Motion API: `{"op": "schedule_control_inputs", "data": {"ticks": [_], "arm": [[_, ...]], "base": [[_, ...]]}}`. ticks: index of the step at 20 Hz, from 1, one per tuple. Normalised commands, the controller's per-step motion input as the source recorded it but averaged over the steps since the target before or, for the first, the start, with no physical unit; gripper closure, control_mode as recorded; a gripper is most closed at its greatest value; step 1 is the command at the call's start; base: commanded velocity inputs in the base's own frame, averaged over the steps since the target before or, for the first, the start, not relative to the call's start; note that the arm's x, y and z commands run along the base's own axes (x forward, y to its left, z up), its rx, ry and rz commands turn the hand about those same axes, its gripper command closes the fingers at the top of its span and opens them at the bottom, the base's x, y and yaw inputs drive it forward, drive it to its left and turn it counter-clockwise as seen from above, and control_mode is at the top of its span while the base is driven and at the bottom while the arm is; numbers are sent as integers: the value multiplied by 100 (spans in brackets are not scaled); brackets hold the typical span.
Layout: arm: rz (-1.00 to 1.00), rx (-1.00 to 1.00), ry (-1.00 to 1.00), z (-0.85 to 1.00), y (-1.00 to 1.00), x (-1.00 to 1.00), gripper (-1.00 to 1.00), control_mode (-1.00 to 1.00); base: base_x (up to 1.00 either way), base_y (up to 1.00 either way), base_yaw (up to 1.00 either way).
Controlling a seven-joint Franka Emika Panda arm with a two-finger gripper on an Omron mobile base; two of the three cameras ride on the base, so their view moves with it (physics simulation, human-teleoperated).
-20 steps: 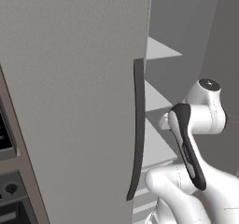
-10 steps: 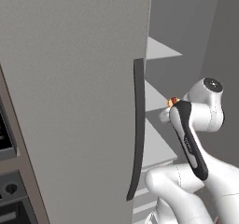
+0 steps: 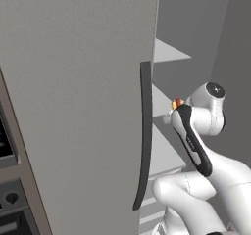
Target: Store the hot dog in the freezer for long-term storage. Close the freezer door after placing the cooked food.
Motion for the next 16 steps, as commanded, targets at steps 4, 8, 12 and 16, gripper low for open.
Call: {"op": "schedule_control_inputs", "data": {"ticks": [4, 8, 12, 16], "arm": [[0, 0, 4, 0, -2, 45, 100, -100], [0, 0, 4, 0, 0, 49, 100, -100], [0, 0, 4, 0, -4, 47, 100, -100], [0, 0, 4, 0, -5, 46, 100, -100]], "base": [[0, 0, 0], [0, 0, 0], [0, 0, 0], [0, 0, 0]]}}
